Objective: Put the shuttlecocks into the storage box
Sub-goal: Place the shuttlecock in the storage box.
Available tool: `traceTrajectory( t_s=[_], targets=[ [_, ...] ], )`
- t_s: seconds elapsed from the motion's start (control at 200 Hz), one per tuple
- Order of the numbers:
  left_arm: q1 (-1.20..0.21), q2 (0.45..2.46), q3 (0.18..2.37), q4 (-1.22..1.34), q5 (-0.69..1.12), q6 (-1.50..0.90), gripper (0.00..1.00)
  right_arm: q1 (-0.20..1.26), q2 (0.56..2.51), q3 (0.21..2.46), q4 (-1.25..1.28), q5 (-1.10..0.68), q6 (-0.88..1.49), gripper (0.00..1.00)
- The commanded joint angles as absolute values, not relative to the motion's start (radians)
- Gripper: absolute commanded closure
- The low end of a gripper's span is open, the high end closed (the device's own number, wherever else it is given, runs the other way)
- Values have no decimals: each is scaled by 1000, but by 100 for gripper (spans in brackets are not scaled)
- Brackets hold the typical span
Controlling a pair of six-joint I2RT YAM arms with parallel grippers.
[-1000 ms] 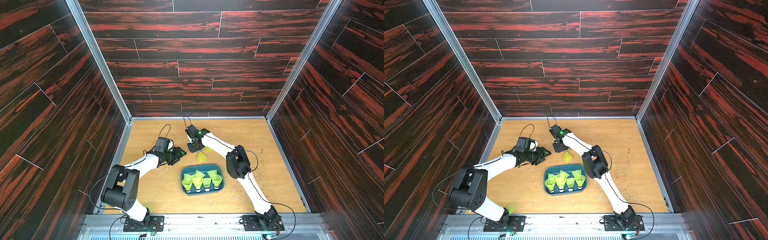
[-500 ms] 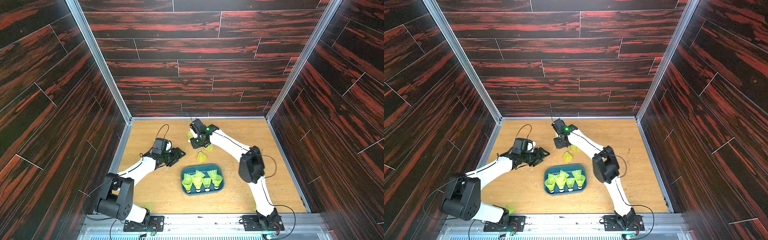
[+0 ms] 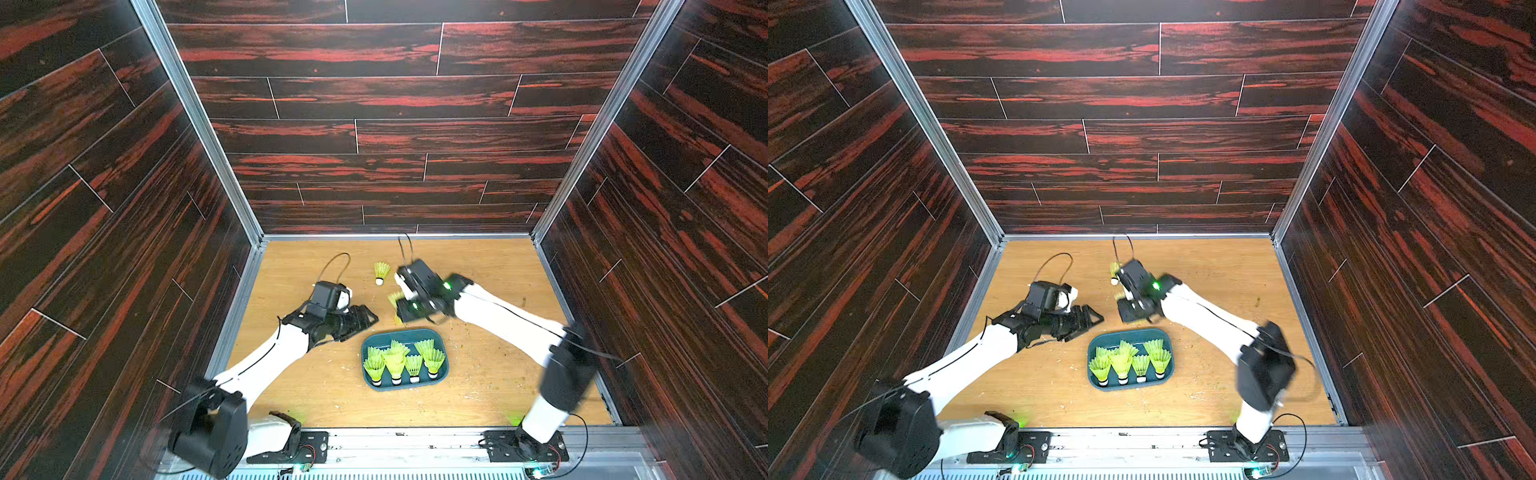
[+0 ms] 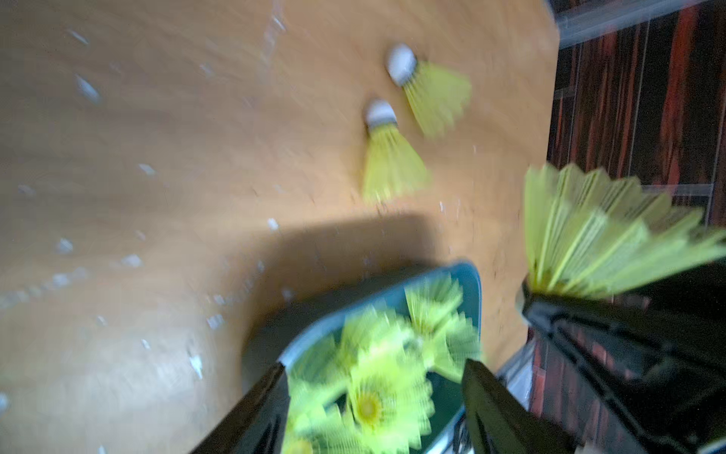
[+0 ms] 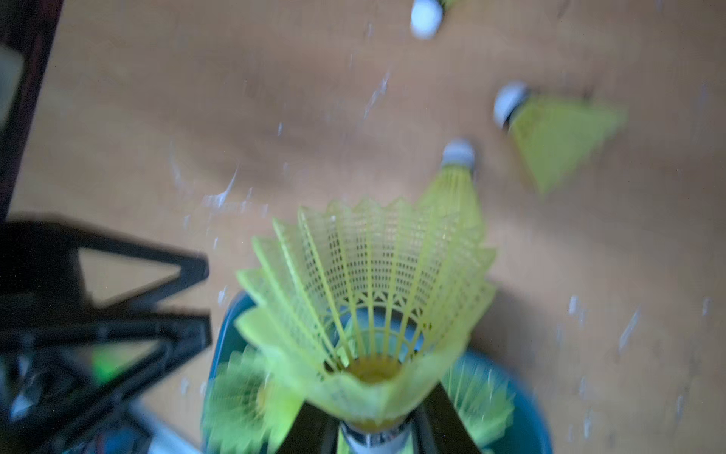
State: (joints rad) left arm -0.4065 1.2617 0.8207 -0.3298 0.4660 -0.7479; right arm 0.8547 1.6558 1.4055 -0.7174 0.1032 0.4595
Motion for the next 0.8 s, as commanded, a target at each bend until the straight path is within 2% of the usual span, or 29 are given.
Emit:
traceTrajectory(
  t_s=[0.0, 0.321, 0.792],
  targets=[
    [-436, 1178, 813, -442, 433, -702, 26, 899, 1553, 1284, -698, 94, 575, 76],
    [-569, 984, 772, -605, 356, -679, 26, 1078, 1399, 1082, -684, 118, 773, 76],
    [-829, 874, 702, -583, 200, -711, 23, 1106, 1383, 973, -633, 121, 839, 76]
  ],
)
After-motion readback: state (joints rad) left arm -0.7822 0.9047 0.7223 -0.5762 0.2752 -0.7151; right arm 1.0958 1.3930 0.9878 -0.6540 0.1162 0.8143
